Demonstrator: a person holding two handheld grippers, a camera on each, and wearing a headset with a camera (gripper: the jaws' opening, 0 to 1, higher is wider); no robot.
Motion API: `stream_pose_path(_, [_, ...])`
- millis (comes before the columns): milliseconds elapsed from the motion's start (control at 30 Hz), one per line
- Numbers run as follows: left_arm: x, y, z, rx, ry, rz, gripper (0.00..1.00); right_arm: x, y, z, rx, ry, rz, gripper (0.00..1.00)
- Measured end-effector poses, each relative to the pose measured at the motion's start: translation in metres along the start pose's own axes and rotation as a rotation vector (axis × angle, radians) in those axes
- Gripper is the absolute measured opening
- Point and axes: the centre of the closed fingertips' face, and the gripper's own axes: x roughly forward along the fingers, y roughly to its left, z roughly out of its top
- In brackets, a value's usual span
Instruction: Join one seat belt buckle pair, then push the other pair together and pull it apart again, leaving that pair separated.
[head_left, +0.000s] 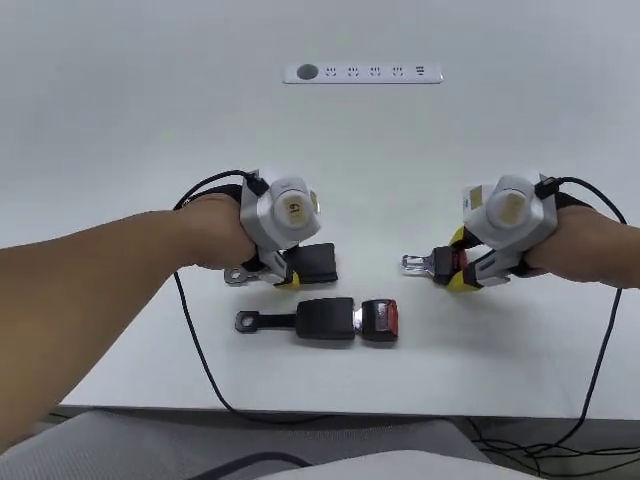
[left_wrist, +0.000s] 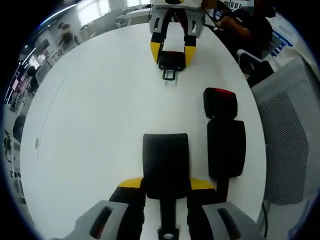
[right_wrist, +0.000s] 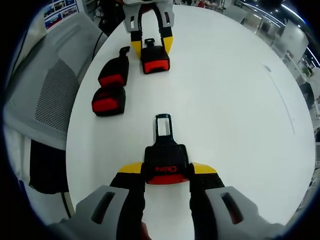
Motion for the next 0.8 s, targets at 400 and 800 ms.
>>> stream_pose_path(400, [0.000, 0.000, 0.000, -0.015, -0.033, 0.002, 0.32, 0.002, -0.001, 0.000, -0.013, 0.015, 0.007, 0.33])
stream_pose_path(800, [0.001, 0.000, 0.000, -0.006, -0.016, 0.002, 0.32, 0.011, 0.001, 0.023, -0.008, 0.003, -0.009, 0.34])
